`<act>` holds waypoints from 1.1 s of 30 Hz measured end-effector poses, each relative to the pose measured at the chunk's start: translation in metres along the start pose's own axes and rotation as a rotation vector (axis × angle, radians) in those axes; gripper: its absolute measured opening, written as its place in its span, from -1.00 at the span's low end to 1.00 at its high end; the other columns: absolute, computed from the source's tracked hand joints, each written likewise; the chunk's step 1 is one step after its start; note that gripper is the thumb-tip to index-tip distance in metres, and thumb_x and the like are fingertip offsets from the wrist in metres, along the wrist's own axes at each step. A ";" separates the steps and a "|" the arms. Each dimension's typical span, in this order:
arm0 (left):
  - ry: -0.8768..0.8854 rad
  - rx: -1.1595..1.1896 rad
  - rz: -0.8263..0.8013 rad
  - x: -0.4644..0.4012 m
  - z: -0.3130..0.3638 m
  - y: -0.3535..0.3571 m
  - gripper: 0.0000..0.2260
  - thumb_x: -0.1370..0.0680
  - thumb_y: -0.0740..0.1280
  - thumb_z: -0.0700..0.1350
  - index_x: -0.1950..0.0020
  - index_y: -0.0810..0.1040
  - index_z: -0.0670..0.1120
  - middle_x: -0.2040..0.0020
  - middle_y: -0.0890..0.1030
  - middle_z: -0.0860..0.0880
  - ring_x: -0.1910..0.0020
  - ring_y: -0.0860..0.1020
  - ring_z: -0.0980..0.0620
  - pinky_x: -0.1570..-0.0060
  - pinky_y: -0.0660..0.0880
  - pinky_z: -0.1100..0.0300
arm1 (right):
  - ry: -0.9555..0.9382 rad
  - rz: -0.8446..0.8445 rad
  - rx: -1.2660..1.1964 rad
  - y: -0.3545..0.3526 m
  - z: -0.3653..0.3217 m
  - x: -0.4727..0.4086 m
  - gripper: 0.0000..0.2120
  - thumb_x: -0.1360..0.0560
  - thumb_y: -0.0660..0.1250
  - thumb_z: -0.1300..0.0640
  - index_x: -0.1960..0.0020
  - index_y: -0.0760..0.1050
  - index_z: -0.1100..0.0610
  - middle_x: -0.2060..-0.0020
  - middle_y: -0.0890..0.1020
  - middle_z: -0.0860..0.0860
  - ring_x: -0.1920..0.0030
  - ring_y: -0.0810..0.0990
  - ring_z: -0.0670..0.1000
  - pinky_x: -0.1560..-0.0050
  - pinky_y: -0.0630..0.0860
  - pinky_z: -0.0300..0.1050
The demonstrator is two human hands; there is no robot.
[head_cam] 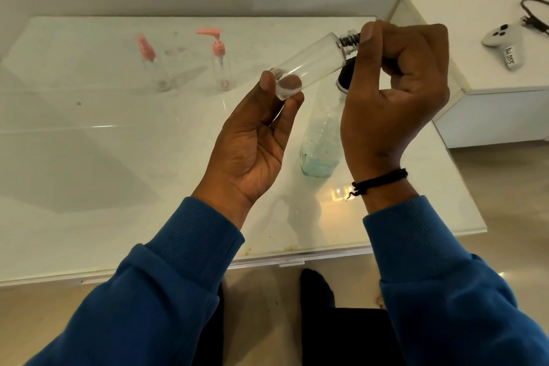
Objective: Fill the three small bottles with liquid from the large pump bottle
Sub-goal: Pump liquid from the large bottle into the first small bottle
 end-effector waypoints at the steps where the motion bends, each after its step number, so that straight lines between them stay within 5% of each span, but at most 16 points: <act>1: 0.002 -0.002 -0.002 0.000 0.000 0.000 -0.53 -0.37 0.46 -0.15 -0.26 0.56 -0.22 -0.10 0.66 -0.19 0.05 0.69 -0.04 0.19 0.63 0.23 | 0.002 -0.002 -0.003 0.000 0.001 0.000 -0.81 -0.56 0.40 0.32 0.24 0.60 0.32 0.26 0.53 0.04 0.19 0.47 -0.14 0.25 0.56 0.00; 10: 0.007 -0.009 -0.010 0.000 -0.002 0.001 -0.50 -0.39 0.45 -0.15 -0.31 0.53 -0.22 -0.16 0.65 -0.20 0.03 0.69 -0.06 0.17 0.63 0.22 | 0.005 0.004 -0.003 -0.001 0.003 -0.008 -0.79 -0.55 0.40 0.29 0.27 0.58 0.30 0.33 0.58 0.17 0.22 0.46 -0.26 0.20 0.43 -0.37; 15: 0.001 0.023 -0.003 0.001 -0.002 -0.001 -0.48 -0.39 0.45 -0.16 -0.34 0.52 -0.21 -0.16 0.64 -0.20 0.02 0.68 -0.07 0.19 0.63 0.21 | 0.020 -0.001 -0.021 0.000 0.002 0.001 -0.80 -0.56 0.39 0.30 0.24 0.58 0.31 0.27 0.58 0.11 0.16 0.45 -0.19 0.29 0.52 -0.04; 22: 0.006 0.008 -0.013 0.000 -0.003 0.002 -0.51 -0.42 0.42 -0.16 -0.33 0.52 -0.23 -0.15 0.65 -0.20 0.01 0.67 -0.06 0.18 0.63 0.22 | 0.015 0.006 0.013 0.000 0.002 -0.009 -0.77 -0.55 0.40 0.25 0.28 0.57 0.27 0.32 0.57 0.09 0.22 0.45 -0.21 0.31 0.47 -0.17; 33: 0.006 0.017 -0.017 -0.001 -0.002 0.001 -0.41 -0.36 0.47 -0.17 -0.38 0.49 -0.22 -0.19 0.63 -0.20 -0.02 0.67 -0.07 0.16 0.63 0.21 | 0.010 -0.004 -0.001 0.000 0.001 -0.006 -0.79 -0.55 0.40 0.28 0.25 0.59 0.29 0.28 0.56 0.04 0.19 0.46 -0.21 0.29 0.51 -0.05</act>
Point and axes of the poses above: each hand's wrist, its own x-axis away from the middle knuckle, its own y-axis out of the palm, z = x × y, the point moved 3 cm from there along -x, towards the middle knuckle
